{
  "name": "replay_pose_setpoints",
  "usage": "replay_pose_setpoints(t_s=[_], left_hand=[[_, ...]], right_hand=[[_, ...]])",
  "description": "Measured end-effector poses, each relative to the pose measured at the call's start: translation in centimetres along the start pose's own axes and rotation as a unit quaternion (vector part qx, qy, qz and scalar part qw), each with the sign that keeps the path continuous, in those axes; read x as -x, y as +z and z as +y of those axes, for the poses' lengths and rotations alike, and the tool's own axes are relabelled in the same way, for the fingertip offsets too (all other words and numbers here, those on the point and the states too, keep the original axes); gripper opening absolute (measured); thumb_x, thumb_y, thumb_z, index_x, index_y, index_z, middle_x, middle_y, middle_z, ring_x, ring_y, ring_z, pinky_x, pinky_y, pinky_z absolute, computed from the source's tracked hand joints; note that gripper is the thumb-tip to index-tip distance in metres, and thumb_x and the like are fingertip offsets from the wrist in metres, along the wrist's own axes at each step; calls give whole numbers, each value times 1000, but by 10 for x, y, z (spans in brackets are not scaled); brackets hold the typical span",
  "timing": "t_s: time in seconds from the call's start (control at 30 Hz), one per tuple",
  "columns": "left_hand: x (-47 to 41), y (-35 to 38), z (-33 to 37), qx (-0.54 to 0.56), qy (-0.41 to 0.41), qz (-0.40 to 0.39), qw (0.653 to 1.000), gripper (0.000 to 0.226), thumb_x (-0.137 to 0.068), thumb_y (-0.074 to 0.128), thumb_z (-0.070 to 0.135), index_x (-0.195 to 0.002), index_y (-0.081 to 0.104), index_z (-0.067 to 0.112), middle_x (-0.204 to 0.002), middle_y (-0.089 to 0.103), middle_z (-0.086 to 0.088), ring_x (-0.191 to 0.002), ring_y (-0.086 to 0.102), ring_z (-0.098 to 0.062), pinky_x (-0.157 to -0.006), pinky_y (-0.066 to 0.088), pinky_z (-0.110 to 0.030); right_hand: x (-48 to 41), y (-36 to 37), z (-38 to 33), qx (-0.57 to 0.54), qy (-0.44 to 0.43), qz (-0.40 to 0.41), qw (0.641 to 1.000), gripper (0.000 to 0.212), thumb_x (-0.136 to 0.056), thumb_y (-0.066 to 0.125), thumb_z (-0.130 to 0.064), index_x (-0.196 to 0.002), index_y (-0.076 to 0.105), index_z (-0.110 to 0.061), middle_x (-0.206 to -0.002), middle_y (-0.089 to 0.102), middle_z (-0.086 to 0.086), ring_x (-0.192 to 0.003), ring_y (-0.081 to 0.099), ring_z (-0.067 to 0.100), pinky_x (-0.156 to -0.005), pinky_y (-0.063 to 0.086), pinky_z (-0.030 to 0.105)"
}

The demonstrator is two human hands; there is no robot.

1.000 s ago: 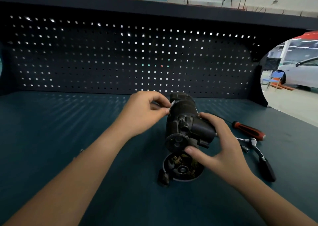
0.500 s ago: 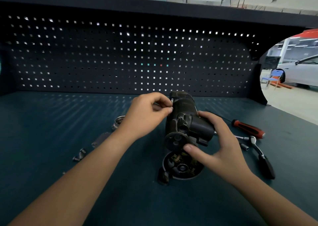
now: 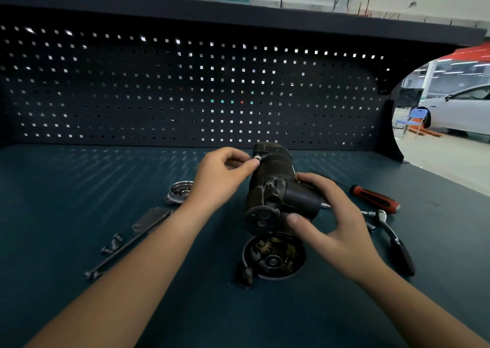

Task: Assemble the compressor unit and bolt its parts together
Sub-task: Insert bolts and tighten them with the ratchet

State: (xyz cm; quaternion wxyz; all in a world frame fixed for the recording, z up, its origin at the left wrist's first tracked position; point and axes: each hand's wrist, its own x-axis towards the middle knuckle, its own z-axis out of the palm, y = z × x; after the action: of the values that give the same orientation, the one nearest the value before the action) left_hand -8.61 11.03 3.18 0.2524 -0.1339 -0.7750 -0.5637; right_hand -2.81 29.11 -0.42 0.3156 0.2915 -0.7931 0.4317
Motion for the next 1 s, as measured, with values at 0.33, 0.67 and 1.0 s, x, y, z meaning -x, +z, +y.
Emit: replay_pose_setpoints(t_s=[0.33, 0.67, 1.0], left_hand=[[-3, -14, 7, 19, -2, -27, 999, 8, -80, 71, 16, -76, 63, 18, -76, 65, 4, -72, 61, -6, -63, 47, -10], [-9, -42, 30, 61, 20, 34, 997, 17, -88, 59, 16, -73, 63, 23, -57, 65, 15, -57, 62, 1, -57, 48, -16], [-1, -50, 47, 74, 60, 35, 995, 16, -89, 57, 18, -76, 64, 24, -60, 65, 13, -58, 62, 0, -54, 48, -10]], right_hand=[[-6, -16, -2, -122, 8, 5, 992, 57, -73, 54, -46, -127, 34, -40, -136, 44, -15, -121, 49, 2, -97, 40, 15], [-6, -93, 112, 346, 489, -77, 797, 41, -80, 63, -48, -75, 50, -9, -91, 59, 14, -81, 53, 28, -66, 39, 28], [-4, -97, 117, 292, 489, -42, 821, 18, -79, 65, -14, -70, 51, -8, -70, 56, 12, -69, 55, 28, -60, 43, 28]])
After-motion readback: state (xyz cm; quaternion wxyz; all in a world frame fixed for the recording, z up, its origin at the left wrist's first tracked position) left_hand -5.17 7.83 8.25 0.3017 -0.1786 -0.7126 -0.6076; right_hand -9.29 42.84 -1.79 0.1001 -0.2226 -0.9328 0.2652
